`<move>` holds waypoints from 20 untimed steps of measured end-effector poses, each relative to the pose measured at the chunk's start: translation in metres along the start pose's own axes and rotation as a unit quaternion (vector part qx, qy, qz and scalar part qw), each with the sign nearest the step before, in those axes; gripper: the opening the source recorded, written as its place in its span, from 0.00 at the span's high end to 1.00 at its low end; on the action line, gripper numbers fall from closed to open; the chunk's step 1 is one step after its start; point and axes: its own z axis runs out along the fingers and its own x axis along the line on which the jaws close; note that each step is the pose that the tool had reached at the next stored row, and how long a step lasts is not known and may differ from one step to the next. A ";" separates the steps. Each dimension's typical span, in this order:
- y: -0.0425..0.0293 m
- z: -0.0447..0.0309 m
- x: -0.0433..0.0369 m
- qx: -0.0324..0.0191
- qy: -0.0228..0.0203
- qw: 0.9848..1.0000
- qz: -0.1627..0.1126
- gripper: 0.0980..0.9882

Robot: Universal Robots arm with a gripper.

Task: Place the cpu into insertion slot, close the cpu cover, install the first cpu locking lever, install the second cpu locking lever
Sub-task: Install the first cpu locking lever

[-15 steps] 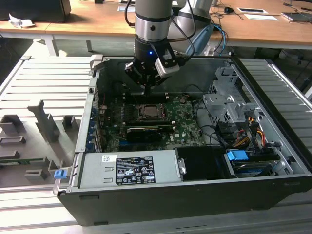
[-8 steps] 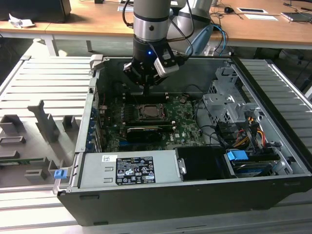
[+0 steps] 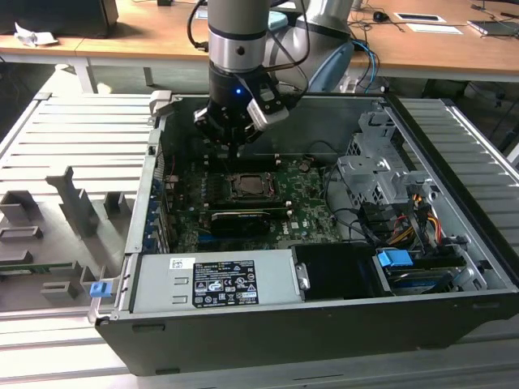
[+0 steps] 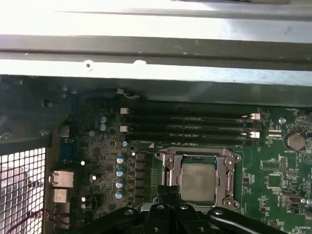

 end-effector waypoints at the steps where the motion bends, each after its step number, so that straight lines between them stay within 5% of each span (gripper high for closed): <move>1: 0.0000 0.0005 0.0009 0.000 0.000 1.000 -0.004 0.99; 5: 0.0012 0.0028 0.0174 0.000 0.000 1.000 -0.005 0.99; 7: 0.0040 0.0058 0.0354 0.000 -0.002 1.000 -0.005 0.99; 13: 0.0209 0.0108 0.0408 0.001 -0.006 1.000 -0.005 0.99; 16: 0.0295 0.0113 0.0376 0.001 -0.006 1.000 -0.005 0.99; 20: 0.0289 0.0136 0.0150 0.001 -0.007 1.000 -0.005 0.99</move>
